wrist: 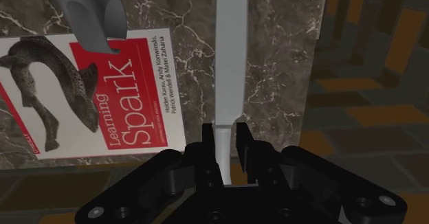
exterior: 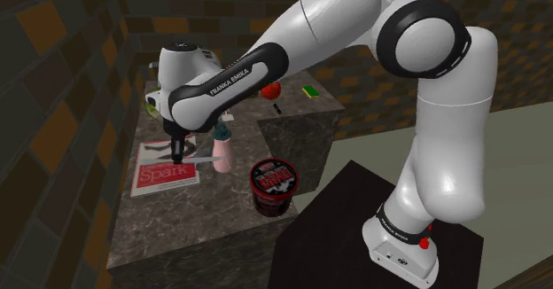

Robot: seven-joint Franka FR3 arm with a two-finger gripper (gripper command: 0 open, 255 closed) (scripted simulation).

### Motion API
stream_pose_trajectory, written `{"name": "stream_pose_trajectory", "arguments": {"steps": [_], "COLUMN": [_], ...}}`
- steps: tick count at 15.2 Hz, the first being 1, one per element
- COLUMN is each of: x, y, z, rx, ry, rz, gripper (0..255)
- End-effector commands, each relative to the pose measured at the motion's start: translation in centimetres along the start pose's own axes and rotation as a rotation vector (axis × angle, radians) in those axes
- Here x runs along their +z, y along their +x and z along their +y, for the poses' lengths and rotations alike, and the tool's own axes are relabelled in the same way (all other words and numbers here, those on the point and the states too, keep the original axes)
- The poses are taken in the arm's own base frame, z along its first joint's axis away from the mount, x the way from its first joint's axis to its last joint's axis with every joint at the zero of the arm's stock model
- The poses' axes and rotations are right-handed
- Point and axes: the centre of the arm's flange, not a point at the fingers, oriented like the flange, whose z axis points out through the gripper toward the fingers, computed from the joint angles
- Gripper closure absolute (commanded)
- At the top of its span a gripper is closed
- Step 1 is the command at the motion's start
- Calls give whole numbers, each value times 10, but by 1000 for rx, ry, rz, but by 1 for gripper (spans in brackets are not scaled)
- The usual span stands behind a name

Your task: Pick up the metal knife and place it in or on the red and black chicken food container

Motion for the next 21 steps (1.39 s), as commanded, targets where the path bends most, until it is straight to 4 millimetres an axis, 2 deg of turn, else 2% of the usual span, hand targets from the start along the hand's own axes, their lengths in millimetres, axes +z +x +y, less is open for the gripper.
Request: {"name": "stream_pose_trajectory", "arguments": {"steps": [1, 20, 21], "x": [-5, -64, -69], "y": [-23, -261, -281], "z": [-4, -56, -60], "rx": [0, 0, 0], "ry": [0, 0, 0], "rz": [0, -1, -1], "gripper": [255, 255, 255]}}
